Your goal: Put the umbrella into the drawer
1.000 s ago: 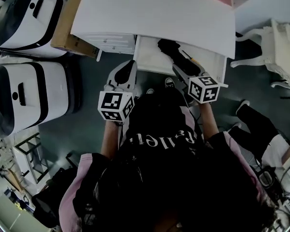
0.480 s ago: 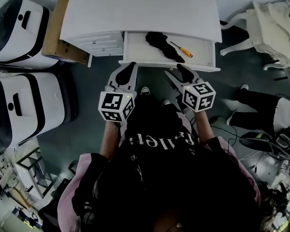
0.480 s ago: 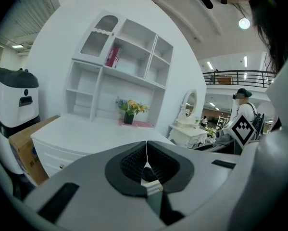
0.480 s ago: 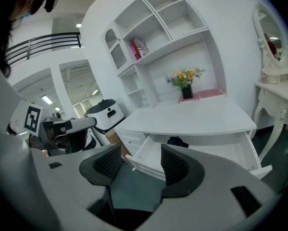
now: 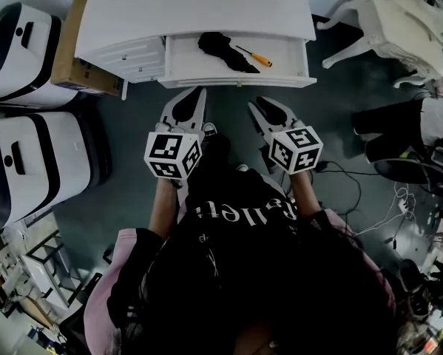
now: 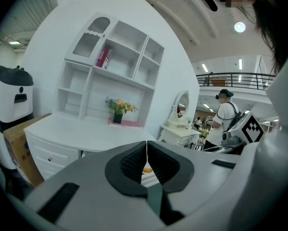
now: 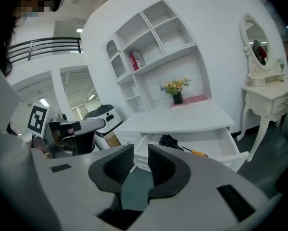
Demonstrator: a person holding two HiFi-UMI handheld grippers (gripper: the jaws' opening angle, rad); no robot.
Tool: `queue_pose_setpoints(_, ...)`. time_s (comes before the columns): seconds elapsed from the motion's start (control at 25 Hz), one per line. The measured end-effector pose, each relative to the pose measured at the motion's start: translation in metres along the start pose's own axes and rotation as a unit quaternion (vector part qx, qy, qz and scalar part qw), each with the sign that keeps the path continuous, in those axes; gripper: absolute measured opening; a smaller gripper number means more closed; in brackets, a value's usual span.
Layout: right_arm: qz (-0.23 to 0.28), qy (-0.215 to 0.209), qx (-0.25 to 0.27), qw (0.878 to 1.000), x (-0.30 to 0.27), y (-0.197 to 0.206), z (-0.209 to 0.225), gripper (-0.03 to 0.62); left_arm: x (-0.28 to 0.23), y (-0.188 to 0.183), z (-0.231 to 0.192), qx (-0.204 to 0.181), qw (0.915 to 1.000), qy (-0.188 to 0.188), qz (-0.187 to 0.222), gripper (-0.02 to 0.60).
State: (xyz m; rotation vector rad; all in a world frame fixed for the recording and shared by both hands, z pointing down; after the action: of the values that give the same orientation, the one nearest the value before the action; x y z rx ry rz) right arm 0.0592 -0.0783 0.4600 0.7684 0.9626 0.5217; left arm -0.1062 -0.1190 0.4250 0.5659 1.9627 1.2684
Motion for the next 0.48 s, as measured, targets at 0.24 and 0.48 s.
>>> queue_pose_setpoints(0.24, 0.007, -0.004, 0.006, 1.0, 0.06, 0.036, -0.006, 0.106, 0.036, 0.024, 0.072, -0.019, 0.9997, 0.014, -0.006, 0.017)
queue_pose_setpoints(0.48, 0.029, -0.004, 0.029, 0.999, 0.113, 0.065, -0.02, 0.081, 0.079, 0.052, 0.109, -0.01, 0.9998, -0.018, -0.004, 0.017)
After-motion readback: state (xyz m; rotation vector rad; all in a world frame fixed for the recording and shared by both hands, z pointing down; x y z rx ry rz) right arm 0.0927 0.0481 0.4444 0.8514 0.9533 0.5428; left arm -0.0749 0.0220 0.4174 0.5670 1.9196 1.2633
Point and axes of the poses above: the fingertips, and each gripper's own axes: x backward along the fingers, z to its right, y out of its underside, the point moved 4 cm from there along x, backward along the fingers, and after that the axes turned 5 degrees about -z, right-handed, at the moved point
